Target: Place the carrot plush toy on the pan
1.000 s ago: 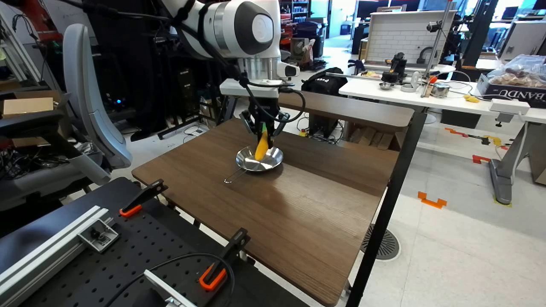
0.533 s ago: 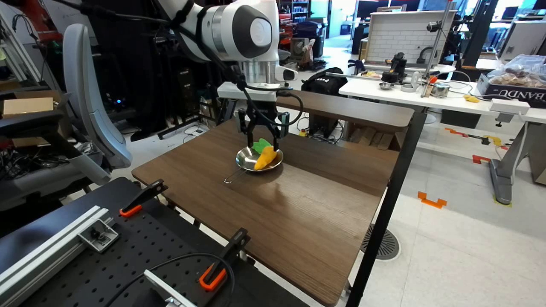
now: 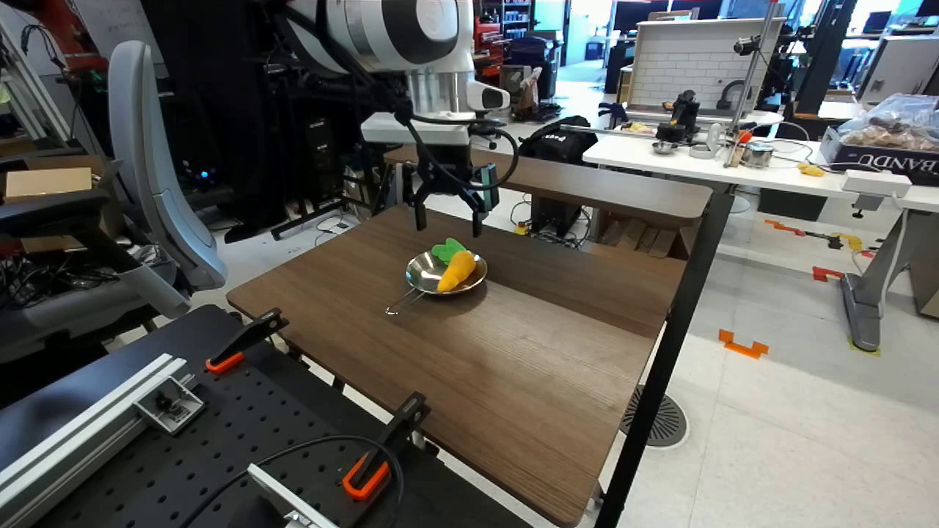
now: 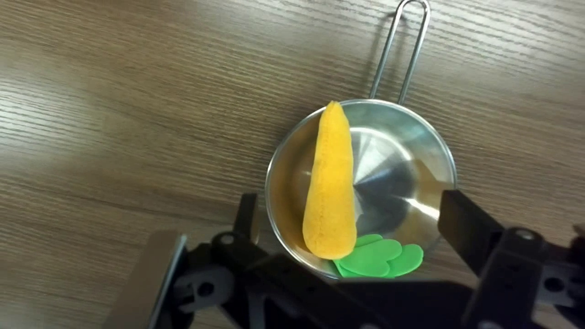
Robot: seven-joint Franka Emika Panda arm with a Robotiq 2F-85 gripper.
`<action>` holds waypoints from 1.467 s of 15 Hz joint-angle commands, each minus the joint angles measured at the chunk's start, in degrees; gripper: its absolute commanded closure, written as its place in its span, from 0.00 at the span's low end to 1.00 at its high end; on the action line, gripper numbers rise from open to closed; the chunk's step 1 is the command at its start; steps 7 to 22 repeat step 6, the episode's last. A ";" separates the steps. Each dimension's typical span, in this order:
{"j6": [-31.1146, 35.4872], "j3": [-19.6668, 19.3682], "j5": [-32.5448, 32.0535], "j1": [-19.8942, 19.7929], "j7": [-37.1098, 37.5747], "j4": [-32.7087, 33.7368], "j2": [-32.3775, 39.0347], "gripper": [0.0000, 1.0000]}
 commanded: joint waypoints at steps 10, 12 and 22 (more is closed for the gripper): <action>-2.96 -0.07 0.64 0.11 1.40 -9.52 -13.70 0.00; -2.96 -0.07 0.64 0.11 1.40 -9.52 -13.70 0.00; -2.96 -0.07 0.64 0.11 1.40 -9.52 -13.70 0.00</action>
